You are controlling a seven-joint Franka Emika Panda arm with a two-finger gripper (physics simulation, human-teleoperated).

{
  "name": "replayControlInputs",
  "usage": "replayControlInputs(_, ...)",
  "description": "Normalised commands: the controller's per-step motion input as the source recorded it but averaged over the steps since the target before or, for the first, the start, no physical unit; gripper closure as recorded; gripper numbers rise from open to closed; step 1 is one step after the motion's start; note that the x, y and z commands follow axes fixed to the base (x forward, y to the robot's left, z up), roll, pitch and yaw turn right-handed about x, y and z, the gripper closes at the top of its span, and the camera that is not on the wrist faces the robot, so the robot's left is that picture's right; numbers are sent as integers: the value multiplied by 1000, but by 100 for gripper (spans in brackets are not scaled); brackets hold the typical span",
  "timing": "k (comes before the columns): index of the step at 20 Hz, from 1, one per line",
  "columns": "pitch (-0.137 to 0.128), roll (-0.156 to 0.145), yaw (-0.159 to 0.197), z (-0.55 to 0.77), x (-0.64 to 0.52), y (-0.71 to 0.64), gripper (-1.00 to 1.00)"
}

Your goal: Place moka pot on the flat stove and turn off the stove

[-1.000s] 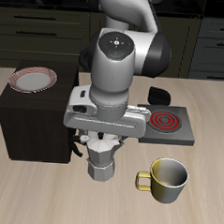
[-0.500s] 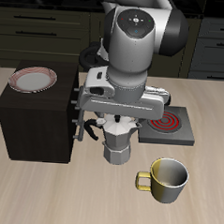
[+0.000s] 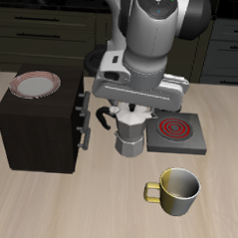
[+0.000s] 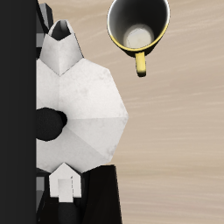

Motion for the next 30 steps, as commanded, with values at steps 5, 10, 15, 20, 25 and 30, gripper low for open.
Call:
replayControlInputs(5,-3,-9,-24,22,-196,17,100)
replayControlInputs(10,-25,5,-19,-7,-302,165,100)
replayControlInputs(15,0,-5,-14,-66,-248,115,100)
replayControlInputs(20,-3,-4,-17,-82,-178,80,100)
replayControlInputs(25,-19,8,9,17,-266,115,100)
replayControlInputs(30,-18,35,36,-13,-241,162,100)
